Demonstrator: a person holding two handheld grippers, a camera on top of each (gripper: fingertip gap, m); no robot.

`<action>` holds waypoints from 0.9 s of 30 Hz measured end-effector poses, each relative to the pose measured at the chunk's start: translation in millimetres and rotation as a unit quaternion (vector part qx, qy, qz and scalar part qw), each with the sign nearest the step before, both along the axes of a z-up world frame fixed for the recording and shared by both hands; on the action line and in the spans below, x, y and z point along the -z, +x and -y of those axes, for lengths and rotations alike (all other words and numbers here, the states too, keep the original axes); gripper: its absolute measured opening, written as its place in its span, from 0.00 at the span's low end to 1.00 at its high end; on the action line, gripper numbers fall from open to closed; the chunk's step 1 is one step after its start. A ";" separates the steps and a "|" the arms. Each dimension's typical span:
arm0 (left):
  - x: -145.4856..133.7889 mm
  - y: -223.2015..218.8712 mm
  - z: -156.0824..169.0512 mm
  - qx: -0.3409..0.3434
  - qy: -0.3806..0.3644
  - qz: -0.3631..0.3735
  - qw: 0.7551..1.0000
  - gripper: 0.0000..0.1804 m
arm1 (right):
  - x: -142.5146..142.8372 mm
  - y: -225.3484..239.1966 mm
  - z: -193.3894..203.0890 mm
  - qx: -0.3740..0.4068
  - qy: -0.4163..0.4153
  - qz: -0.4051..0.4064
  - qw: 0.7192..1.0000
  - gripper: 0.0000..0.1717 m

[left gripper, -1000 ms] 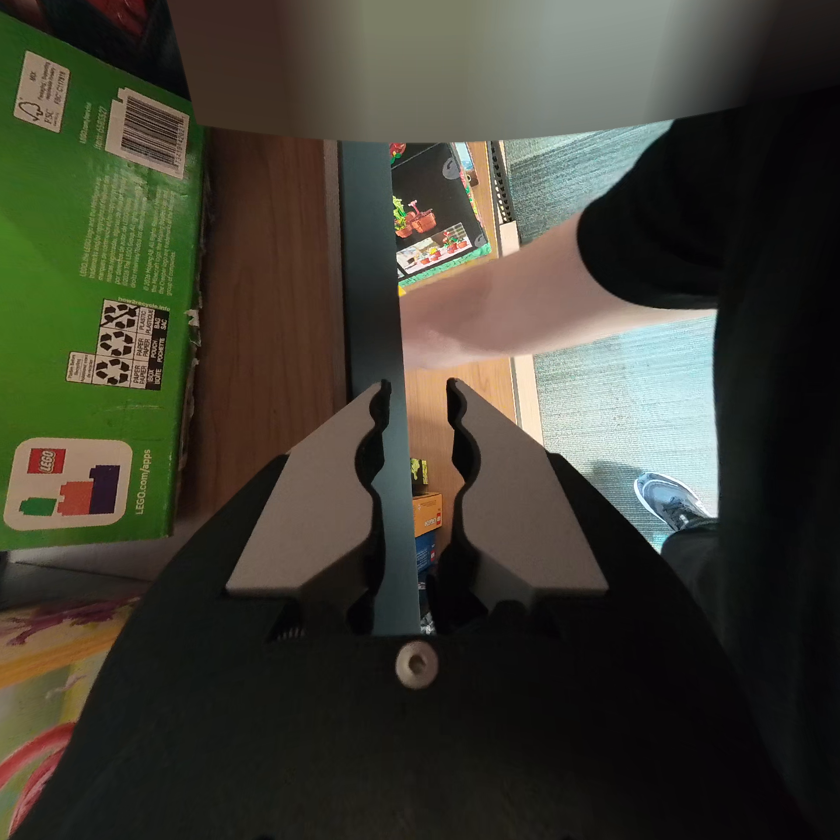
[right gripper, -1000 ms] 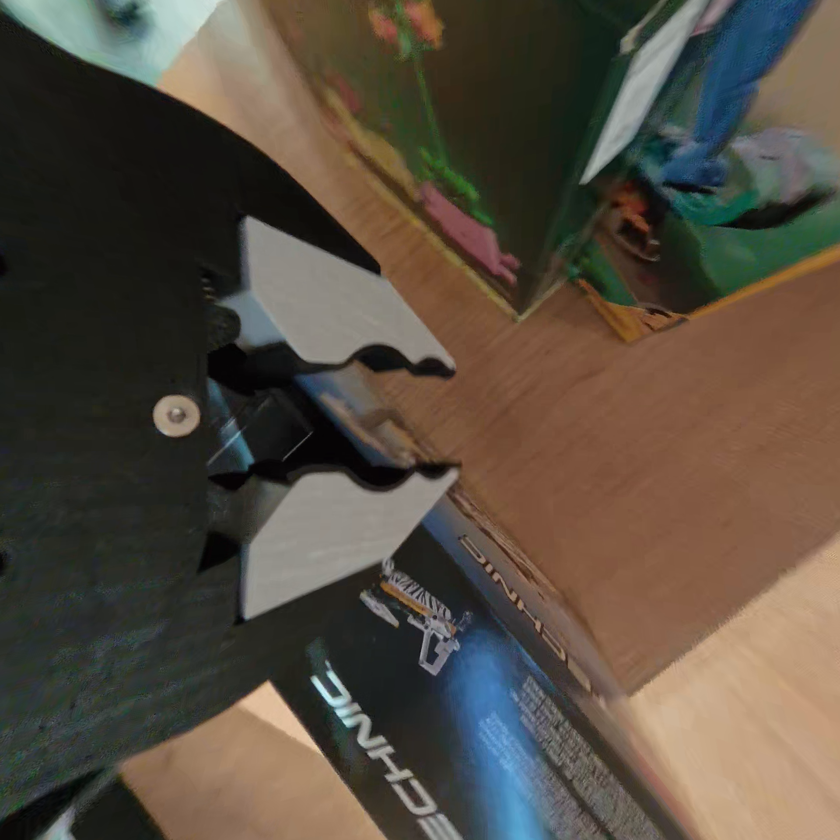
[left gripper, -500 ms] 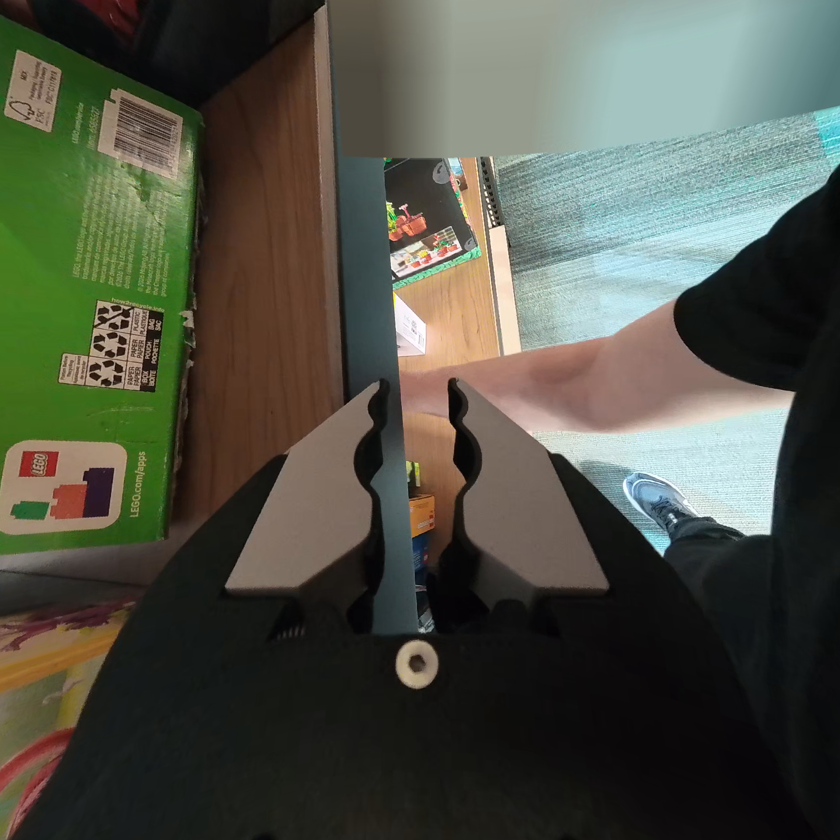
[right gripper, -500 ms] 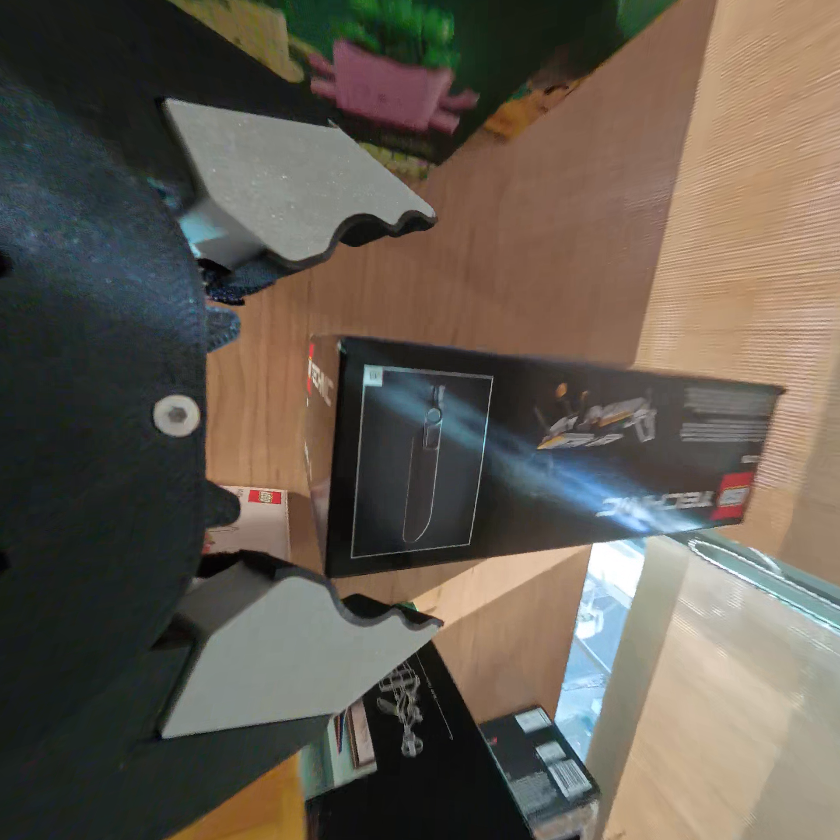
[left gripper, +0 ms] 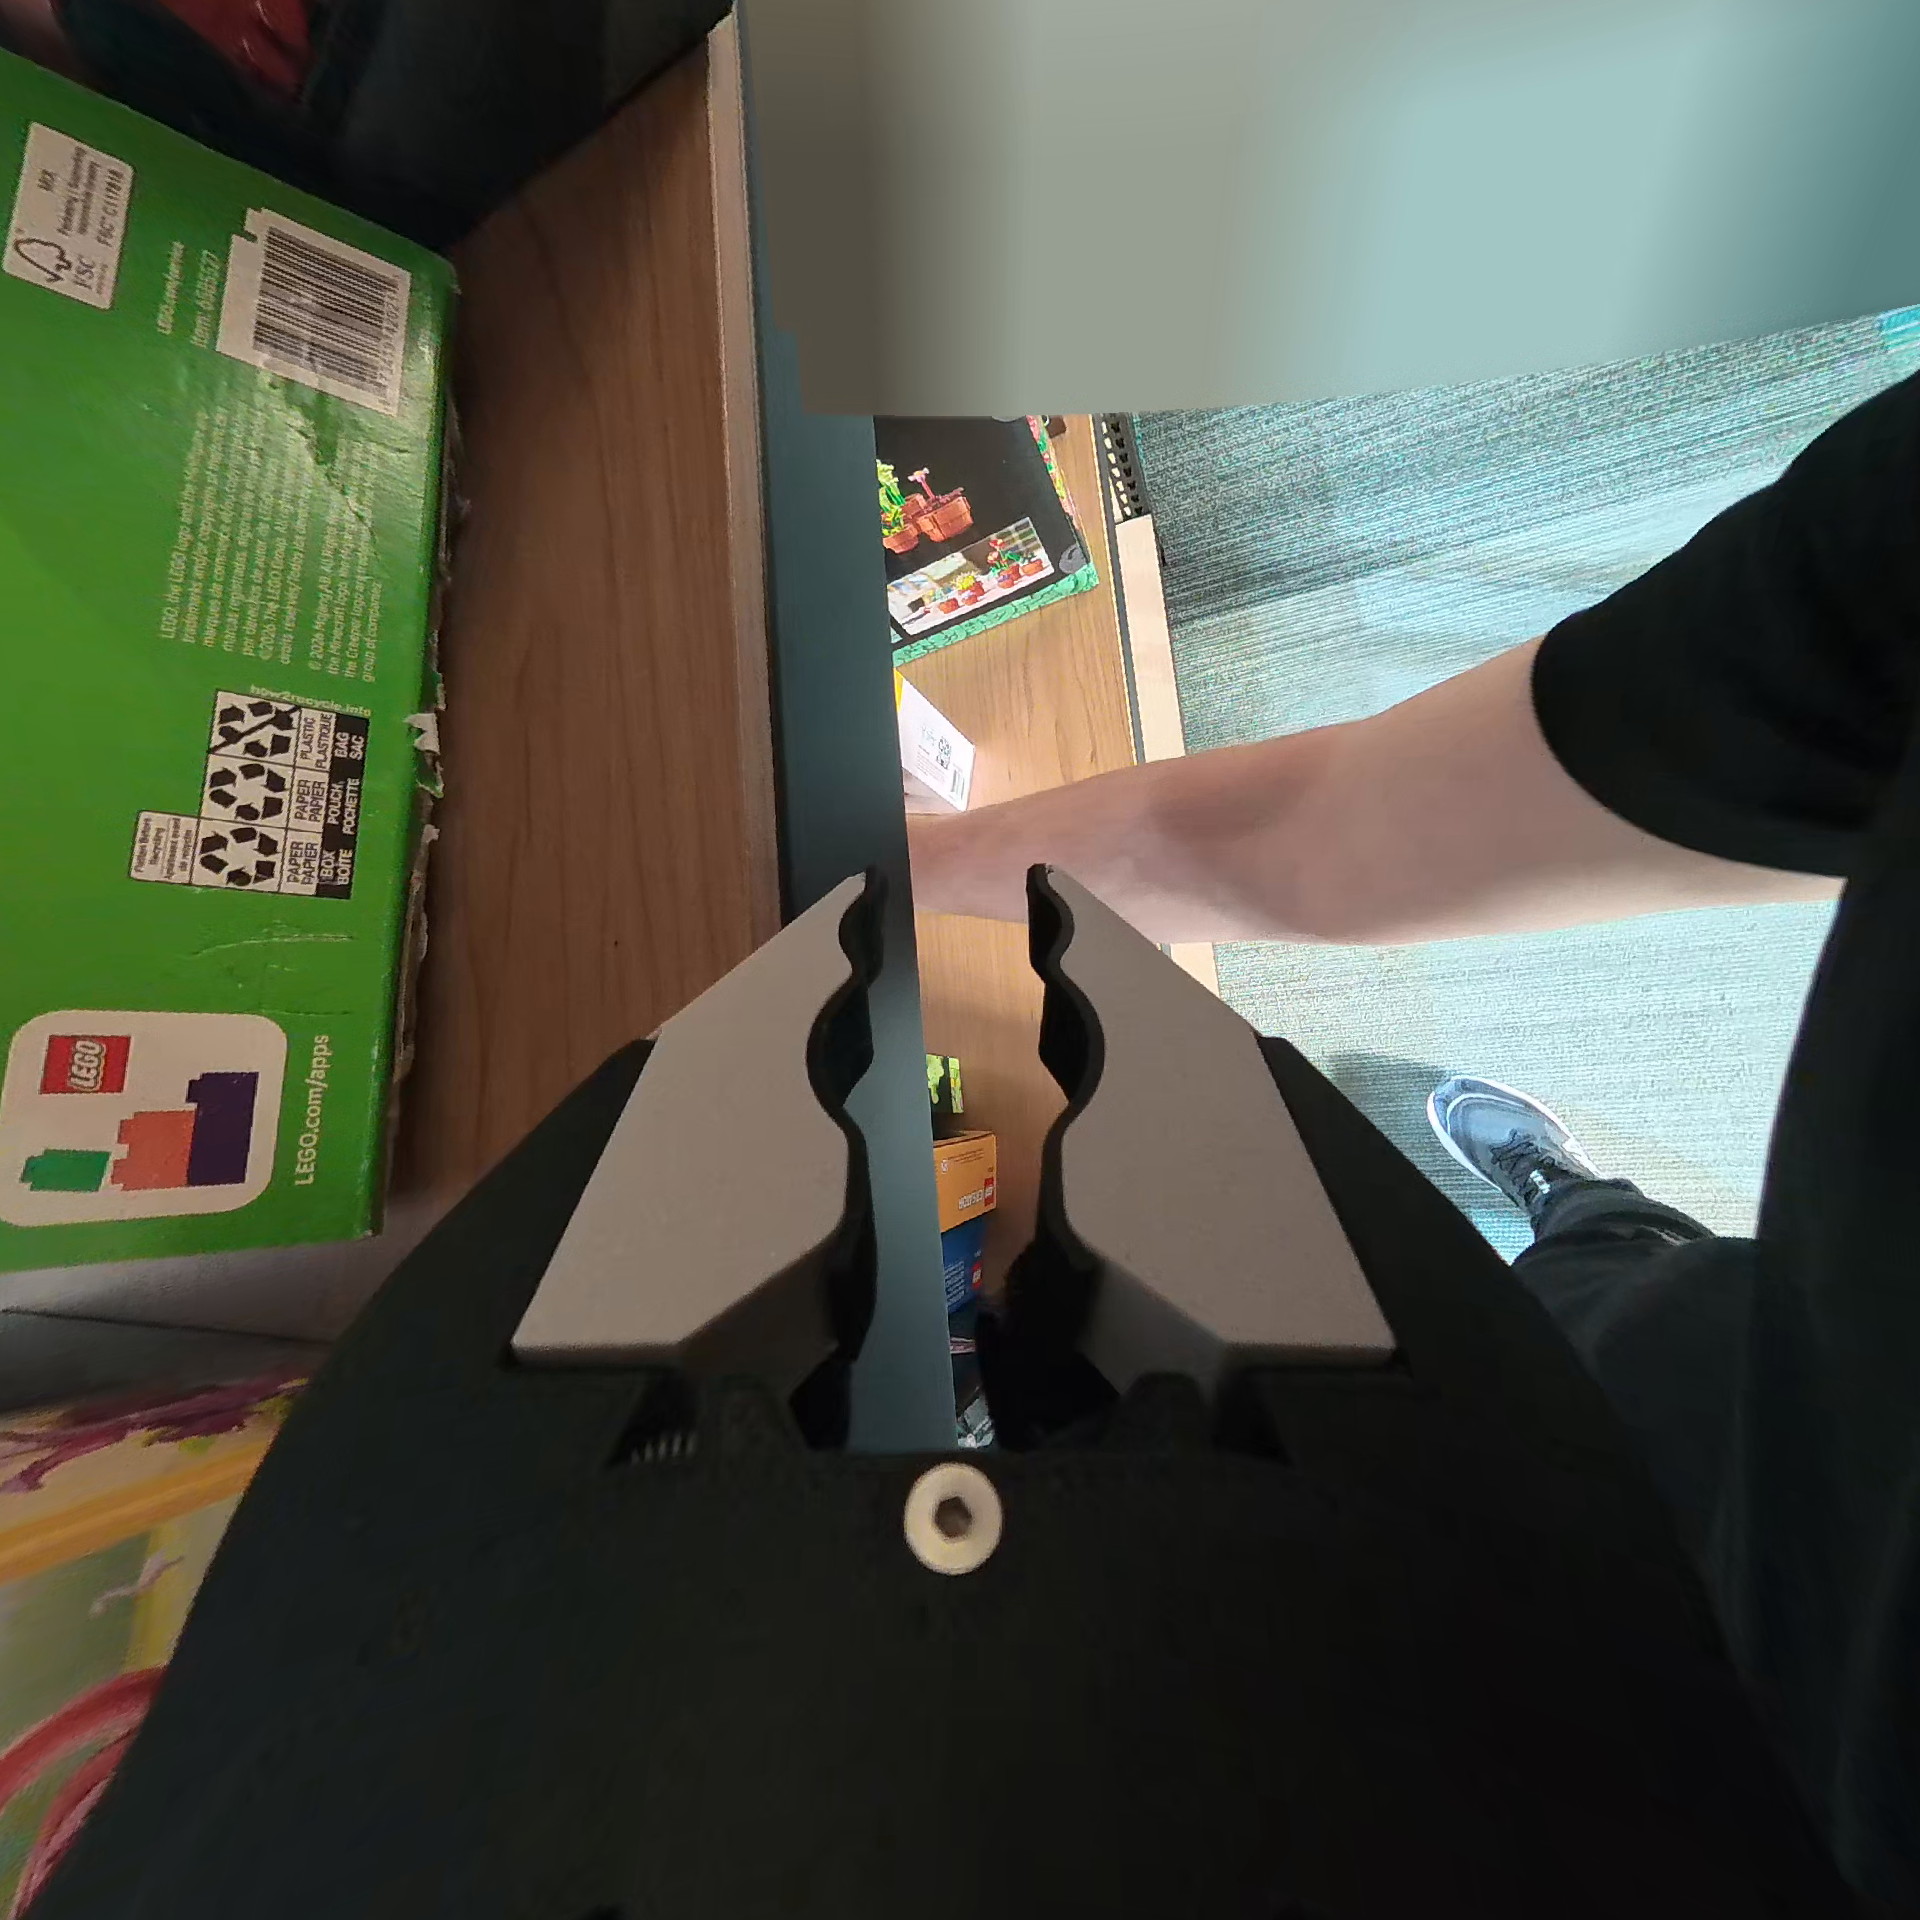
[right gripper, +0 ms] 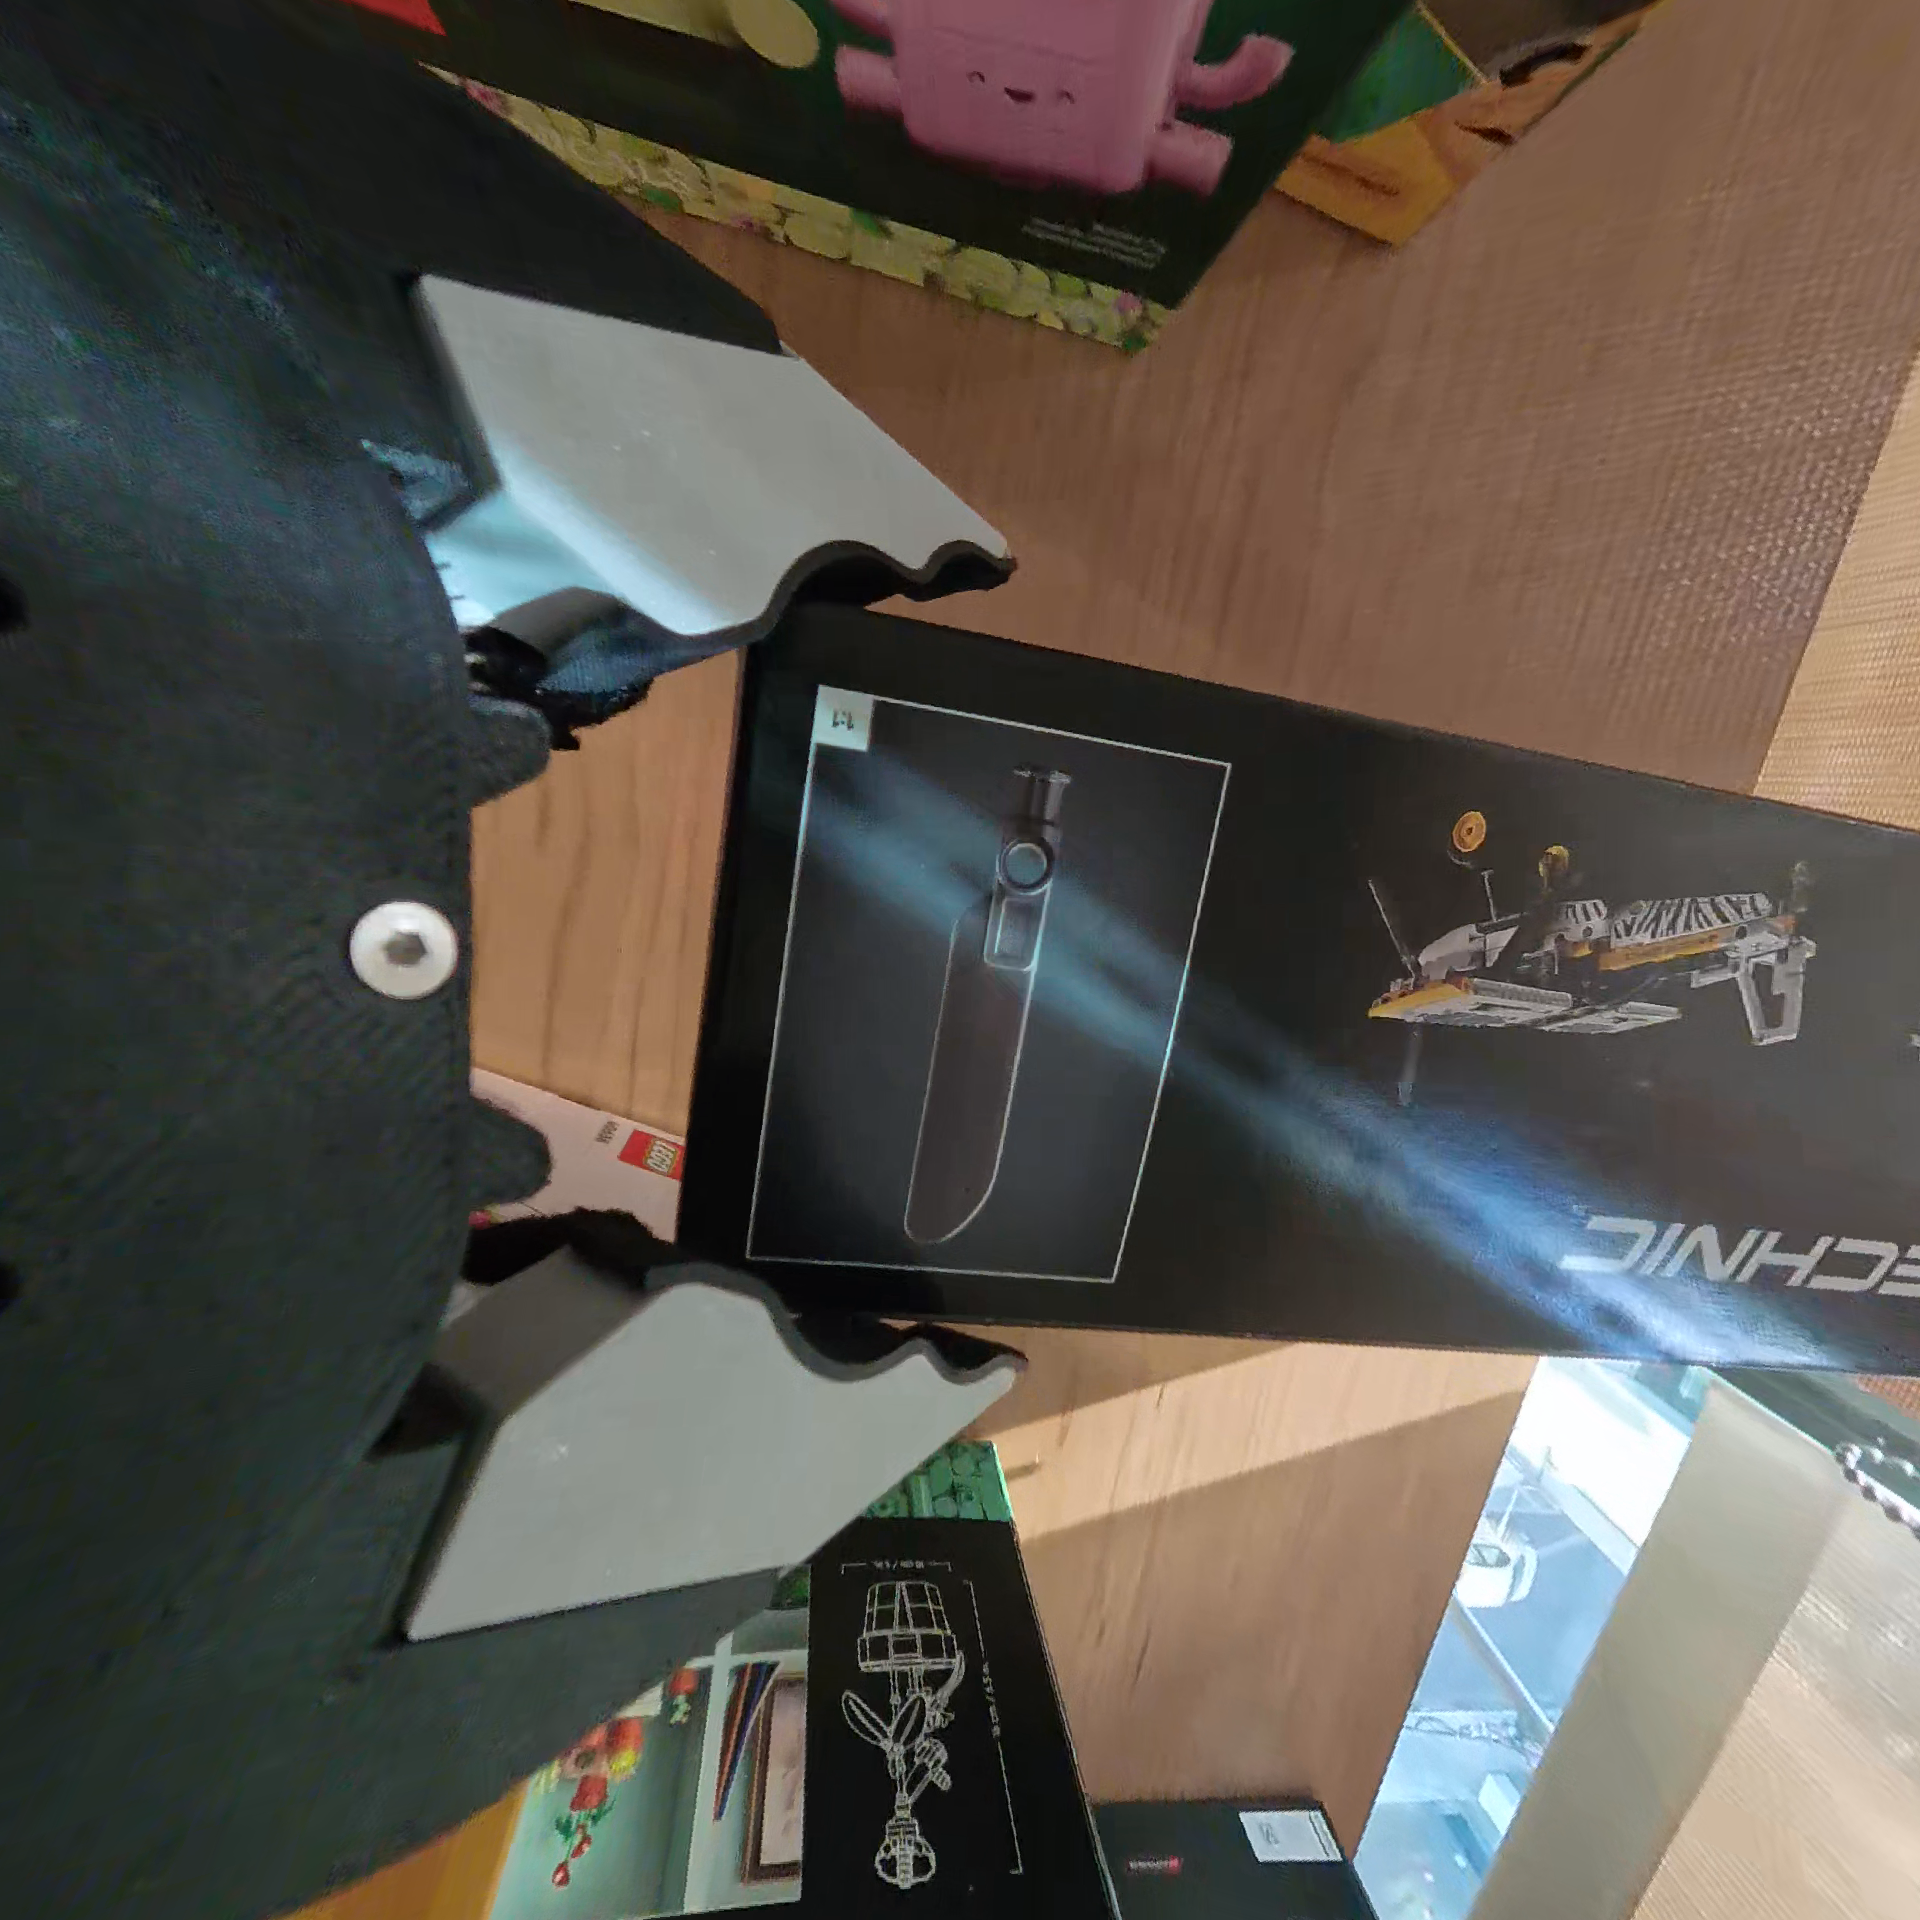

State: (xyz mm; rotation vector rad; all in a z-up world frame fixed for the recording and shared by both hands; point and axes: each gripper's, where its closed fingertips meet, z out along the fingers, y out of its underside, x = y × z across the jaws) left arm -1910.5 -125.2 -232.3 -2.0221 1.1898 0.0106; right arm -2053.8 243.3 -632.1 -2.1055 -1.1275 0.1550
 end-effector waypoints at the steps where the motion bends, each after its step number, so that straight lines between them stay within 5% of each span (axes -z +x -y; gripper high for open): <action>1: 0.0 -0.1 -0.1 0.000 0.000 0.000 1.000 0.14 | 0.1 0.2 4.4 -0.005 0.000 0.002 1.000 0.79; 15: -2.1 -0.4 -1.6 -0.006 -0.005 0.011 1.000 0.13 | 2.5 35.8 77.6 -0.065 -0.023 0.061 0.996 0.75; 27: -1.8 -0.1 -0.2 -0.001 -0.007 0.011 1.000 0.14 | 3.2 122.2 193.9 -0.121 -0.041 0.096 0.987 0.75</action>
